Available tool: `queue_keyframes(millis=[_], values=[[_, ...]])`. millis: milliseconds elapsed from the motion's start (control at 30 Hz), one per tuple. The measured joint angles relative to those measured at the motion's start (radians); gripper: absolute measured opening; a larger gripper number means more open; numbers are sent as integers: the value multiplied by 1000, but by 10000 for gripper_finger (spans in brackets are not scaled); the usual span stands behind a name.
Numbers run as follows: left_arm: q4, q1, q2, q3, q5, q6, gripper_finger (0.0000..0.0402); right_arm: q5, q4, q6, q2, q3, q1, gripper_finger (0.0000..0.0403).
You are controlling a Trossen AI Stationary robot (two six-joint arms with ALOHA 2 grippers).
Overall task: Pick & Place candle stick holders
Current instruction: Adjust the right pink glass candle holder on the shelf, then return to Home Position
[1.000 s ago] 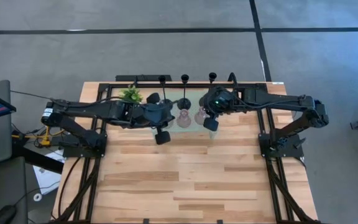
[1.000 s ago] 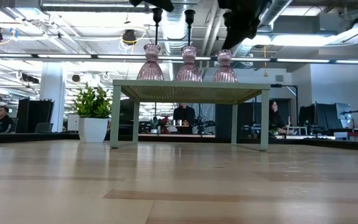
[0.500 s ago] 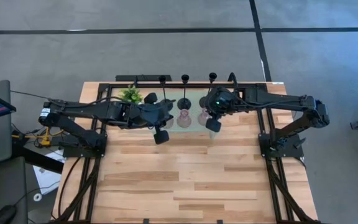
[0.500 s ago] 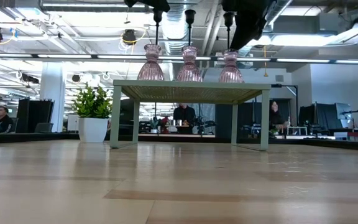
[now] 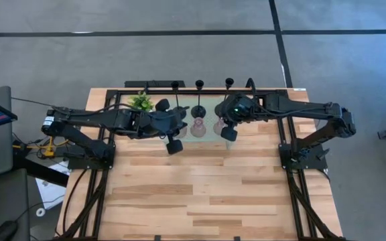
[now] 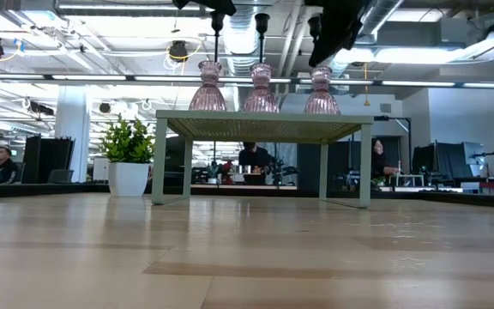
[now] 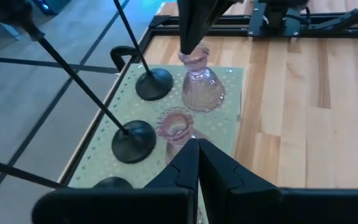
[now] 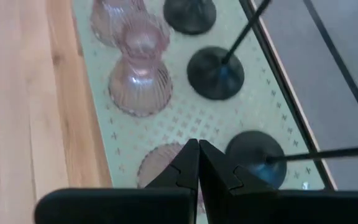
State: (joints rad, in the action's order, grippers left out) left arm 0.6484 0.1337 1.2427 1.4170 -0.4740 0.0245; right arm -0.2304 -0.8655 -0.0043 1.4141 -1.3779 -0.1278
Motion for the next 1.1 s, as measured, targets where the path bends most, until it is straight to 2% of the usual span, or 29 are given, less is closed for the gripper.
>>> queue_keyframes(millis=[133, 300, 533, 700, 933, 1100], values=[[-5, 0, 0, 0, -5, -5, 7, -1, -40, -3, -12, -68, 12, 0], [-40, 0, 0, 0, -5, -101, 7, -2, -66, -43, -41, -156, 53, 0], [-59, 7, -57, -27, -5, -181, 4, 11, -9, -123, -145, -113, 123, 0], [-114, 50, -173, -166, -5, -186, 4, 24, 60, -135, -242, -5, 165, 0], [-241, 159, -408, -407, 15, -229, 5, 30, 176, -138, -403, 167, 190, 0], [-371, 219, -567, -559, 93, -274, 4, 145, 291, -164, -524, 290, 193, 0]])
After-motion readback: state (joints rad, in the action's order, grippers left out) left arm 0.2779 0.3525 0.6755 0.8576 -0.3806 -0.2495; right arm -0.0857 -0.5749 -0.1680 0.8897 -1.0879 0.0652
